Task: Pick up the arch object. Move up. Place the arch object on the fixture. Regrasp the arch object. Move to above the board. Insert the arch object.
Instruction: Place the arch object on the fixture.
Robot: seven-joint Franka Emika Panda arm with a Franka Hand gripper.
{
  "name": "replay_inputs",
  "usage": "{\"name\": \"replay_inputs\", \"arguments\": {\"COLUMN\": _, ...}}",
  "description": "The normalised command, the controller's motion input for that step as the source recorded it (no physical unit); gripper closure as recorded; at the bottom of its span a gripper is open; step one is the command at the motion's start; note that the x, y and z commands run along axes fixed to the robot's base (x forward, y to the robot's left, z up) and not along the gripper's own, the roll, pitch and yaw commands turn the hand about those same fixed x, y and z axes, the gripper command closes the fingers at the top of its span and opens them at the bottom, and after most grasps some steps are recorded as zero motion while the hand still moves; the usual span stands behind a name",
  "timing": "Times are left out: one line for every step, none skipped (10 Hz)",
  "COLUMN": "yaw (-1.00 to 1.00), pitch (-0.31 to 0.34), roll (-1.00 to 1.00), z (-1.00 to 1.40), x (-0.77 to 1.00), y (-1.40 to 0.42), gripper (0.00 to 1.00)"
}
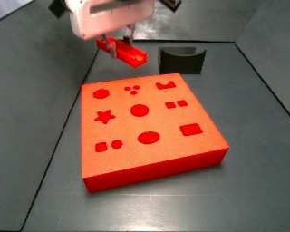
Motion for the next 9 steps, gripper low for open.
{"name": "replay_inputs", "arguments": {"yaw": 0.02, "pitch": 0.028, "roll": -0.05, "z": 1.00, "x": -0.02, "y": -0.01, "gripper": 1.00}}
{"name": "replay_inputs", "arguments": {"yaw": 0.02, "pitch": 0.031, "roll": -0.06, "z": 1.00, "x": -0.02, "y": -0.01, "gripper": 1.00}}
{"name": "replay_inputs", "arguments": {"yaw": 0.03, "pitch": 0.037, "roll": -0.08, "z": 1.00, "x": -0.03, "y": -0.01, "gripper": 1.00}}
{"name": "replay_inputs", "arguments": {"yaw": 0.03, "pitch": 0.039, "roll": -0.08, "z": 1.00, "x": -0.03, "y": -0.02, "gripper": 1.00}}
{"name": "replay_inputs", "arguments": {"yaw": 0.03, "pitch": 0.041, "roll": -0.10, "z": 0.90, "x": -0.03, "y": -0.02, "gripper": 1.00}}
{"name": "replay_inputs", "arguments": {"yaw": 0.03, "pitch": 0.046, "roll": -0.10, "z": 0.80, "x": -0.02, "y": -0.02, "gripper": 1.00}}
{"name": "replay_inputs", "arguments": {"yaw": 0.02, "pitch": 0.055, "roll": -0.11, "z": 0.61, "x": -0.02, "y": -0.02, "gripper": 1.00}}
{"name": "replay_inputs", "arguments": {"yaw": 0.01, "pitch": 0.064, "roll": -0.12, "z": 0.41, "x": 0.00, "y": -0.01, "gripper": 1.00}}
{"name": "replay_inputs", "arguments": {"yaw": 0.01, "pitch": 0.075, "roll": -0.13, "z": 0.27, "x": 0.00, "y": -0.01, "gripper": 1.00}}
